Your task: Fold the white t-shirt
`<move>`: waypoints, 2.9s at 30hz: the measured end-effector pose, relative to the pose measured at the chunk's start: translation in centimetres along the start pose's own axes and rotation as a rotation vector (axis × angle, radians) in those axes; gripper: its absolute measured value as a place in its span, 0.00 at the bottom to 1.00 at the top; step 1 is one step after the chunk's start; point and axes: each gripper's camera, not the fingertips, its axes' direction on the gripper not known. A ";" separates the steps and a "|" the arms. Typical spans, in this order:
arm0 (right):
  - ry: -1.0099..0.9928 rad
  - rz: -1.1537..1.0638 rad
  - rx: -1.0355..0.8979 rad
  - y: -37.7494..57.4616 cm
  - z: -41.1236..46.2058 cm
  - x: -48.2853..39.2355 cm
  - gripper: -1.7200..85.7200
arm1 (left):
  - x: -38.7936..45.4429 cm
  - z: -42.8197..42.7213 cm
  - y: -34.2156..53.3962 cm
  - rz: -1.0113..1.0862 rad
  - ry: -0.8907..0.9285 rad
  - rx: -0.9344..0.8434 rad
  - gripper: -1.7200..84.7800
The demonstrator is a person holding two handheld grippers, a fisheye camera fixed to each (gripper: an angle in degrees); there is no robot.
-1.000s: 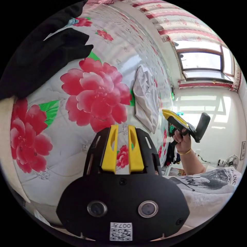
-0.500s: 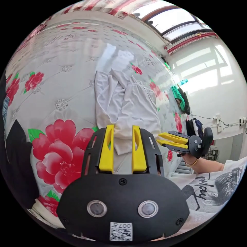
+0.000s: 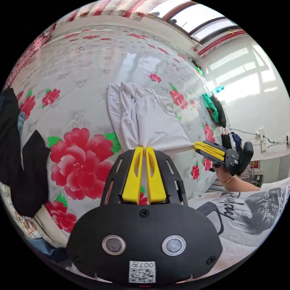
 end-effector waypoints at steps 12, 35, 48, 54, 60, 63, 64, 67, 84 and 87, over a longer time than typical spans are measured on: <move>-0.304 0.342 -0.056 6.0 -0.4 12.1 0.04 | -4.7 0.5 0.3 -0.120 0.157 0.015 0.14; -1.117 0.962 0.131 20.4 0.4 29.3 0.02 | -9.5 4.0 -5.6 -0.098 0.543 -0.136 0.03; -1.151 0.993 0.201 31.9 -11.5 28.1 0.02 | -6.1 1.1 2.3 -0.054 0.796 -0.059 0.02; -1.159 0.919 0.246 35.6 -16.8 30.1 0.02 | 0.3 -1.4 2.2 0.058 0.729 0.015 0.02; -1.193 0.870 0.312 41.3 -21.6 35.4 0.02 | 10.0 0.8 1.1 0.107 0.654 0.008 0.02; -1.172 0.889 0.357 45.0 -24.6 39.6 0.02 | 17.4 2.8 -1.4 0.186 0.642 -0.011 0.02; -1.163 0.894 0.393 46.6 -26.3 41.5 0.02 | 19.2 3.1 -2.1 0.208 0.642 -0.013 0.02; -1.081 0.869 0.526 50.7 -32.7 46.4 0.02 | 28.6 4.5 -6.2 0.332 0.677 -0.024 0.02; -0.203 1.041 0.829 73.9 -52.7 48.3 0.02 | 77.1 25.5 -12.2 0.850 0.791 -0.359 0.03; -0.189 1.259 0.628 75.4 -44.3 48.5 0.02 | 74.6 33.7 -11.4 0.708 0.609 -0.439 0.03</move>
